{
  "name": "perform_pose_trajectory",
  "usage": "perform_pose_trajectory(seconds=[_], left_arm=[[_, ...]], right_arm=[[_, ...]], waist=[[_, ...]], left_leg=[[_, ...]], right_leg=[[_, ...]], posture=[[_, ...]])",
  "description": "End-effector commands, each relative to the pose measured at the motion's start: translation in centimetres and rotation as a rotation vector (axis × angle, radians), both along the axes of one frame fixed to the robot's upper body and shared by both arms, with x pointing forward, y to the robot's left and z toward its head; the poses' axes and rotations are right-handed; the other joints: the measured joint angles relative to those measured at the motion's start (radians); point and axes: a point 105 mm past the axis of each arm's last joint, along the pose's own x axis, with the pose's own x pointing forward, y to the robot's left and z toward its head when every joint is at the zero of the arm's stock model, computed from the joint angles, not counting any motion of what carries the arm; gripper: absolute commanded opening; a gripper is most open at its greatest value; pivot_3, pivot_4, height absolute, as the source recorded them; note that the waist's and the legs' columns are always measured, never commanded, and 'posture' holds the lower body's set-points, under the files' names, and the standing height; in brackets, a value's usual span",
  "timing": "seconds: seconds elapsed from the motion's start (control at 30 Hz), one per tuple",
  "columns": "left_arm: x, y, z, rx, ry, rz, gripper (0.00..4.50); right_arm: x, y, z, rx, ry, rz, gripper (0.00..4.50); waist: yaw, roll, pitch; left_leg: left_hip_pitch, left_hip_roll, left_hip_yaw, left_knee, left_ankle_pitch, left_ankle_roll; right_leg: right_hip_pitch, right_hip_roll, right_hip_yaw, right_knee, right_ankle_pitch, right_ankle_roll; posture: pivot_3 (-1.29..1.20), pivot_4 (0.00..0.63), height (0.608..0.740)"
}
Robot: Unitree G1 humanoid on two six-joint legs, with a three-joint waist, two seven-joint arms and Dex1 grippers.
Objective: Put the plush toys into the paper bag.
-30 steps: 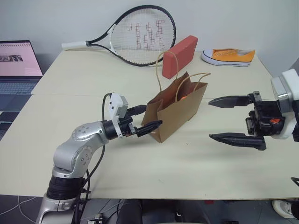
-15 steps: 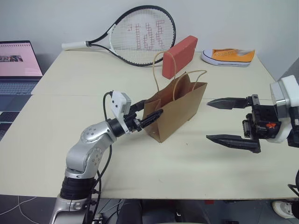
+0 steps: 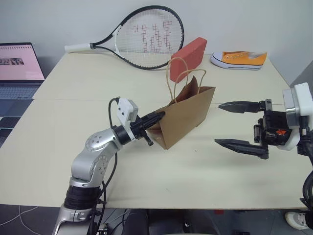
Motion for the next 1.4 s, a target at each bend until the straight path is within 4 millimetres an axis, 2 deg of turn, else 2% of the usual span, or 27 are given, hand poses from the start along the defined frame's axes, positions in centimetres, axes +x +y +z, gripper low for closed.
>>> perform_pose_trajectory(seconds=[0.03, 0.23, 0.4, 0.67, 0.83, 0.97, 1.2, 1.33, 1.4], left_arm=[[-0.6, -0.1, 0.9, -0.010, -0.027, -0.071, 0.04], [-1.4, -1.5, 1.7, 0.032, -0.019, -0.296, 0.04], [-0.9, -2.7, 2.2, 0.038, -0.009, -0.423, 0.04], [0.2, -5.4, 2.2, 0.033, 0.018, -0.605, 0.04], [1.5, -6.1, 1.7, 0.079, 0.002, -0.629, 0.04], [2.2, -6.0, 1.9, 0.117, -0.018, -0.630, 0.90], [2.6, -4.8, 2.3, 0.163, -0.058, -0.599, 3.01], [2.5, -3.1, 1.2, 0.237, -0.070, -0.536, 4.29], [2.6, -2.3, 0.8, 0.265, -0.076, -0.493, 4.45]], right_arm=[[-0.2, -0.2, 0.4, -0.002, -0.034, -0.017, 4.50], [-1.4, -2.1, 0.8, -0.034, 0.049, -0.089, 4.50], [-3.2, -3.4, 1.3, -0.049, 0.071, -0.169, 4.50], [-5.7, -3.9, 1.3, -0.038, 0.074, -0.285, 4.50], [-6.2, -3.7, 1.0, -0.036, 0.082, -0.314, 4.50], [-6.2, -3.8, 0.9, -0.032, 0.088, -0.319, 4.50], [-5.9, -3.8, 0.7, -0.030, 0.099, -0.303, 4.50], [-5.4, -3.8, 0.4, -0.038, 0.100, -0.290, 4.50], [-5.1, -4.0, 0.3, -0.049, 0.098, -0.288, 4.50]], waist=[[0.000, 0.000, 0.000], [0.005, 0.000, 0.000], [0.008, 0.000, 0.000], [0.005, 0.000, 0.000], [0.000, 0.000, 0.000], [0.001, 0.000, 0.000], [0.000, 0.000, 0.000], [-0.002, 0.000, 0.000], [-0.001, 0.000, 0.000]], left_leg=[[0.000, 0.000, 0.000, 0.000, 0.000, 0.000], [-0.001, 0.000, 0.000, 0.000, 0.000, 0.000], [-0.001, -0.001, -0.001, 0.001, 0.000, 0.000], [-0.002, -0.001, -0.001, 0.002, 0.000, 0.000], [-0.003, -0.001, 0.000, 0.005, 0.000, 0.000], [-0.003, -0.001, 0.000, 0.007, 0.000, 0.000], [-0.003, -0.001, 0.000, 0.006, 0.000, 0.000], [-0.003, -0.001, 0.000, 0.006, 0.000, 0.000], [-0.003, -0.001, 0.000, 0.005, 0.000, 0.000]], right_leg=[[0.000, 0.000, 0.000, 0.000, 0.000, 0.000], [0.000, 0.000, 0.000, 0.000, 0.000, 0.000], [0.000, 0.000, 0.000, 0.000, 0.000, 0.000], [0.000, 0.000, 0.000, -0.001, 0.000, 0.000], [0.001, 0.000, 0.000, -0.001, 0.000, -0.001], [0.001, 0.000, 0.001, -0.001, -0.001, -0.001], [0.001, 0.000, 0.002, -0.001, -0.001, -0.001], [0.000, 0.000, 0.002, -0.001, -0.001, -0.001], [0.001, 0.000, 0.002, -0.001, -0.001, -0.001]], posture=[[0.00, 0.150, 0.740], [0.00, 0.150, 0.740], [0.00, 0.150, 0.740], [0.00, 0.150, 0.740], [0.00, 0.150, 0.740], [0.00, 0.150, 0.740], [0.00, 0.150, 0.740], [0.00, 0.150, 0.740], [0.00, 0.150, 0.740]])
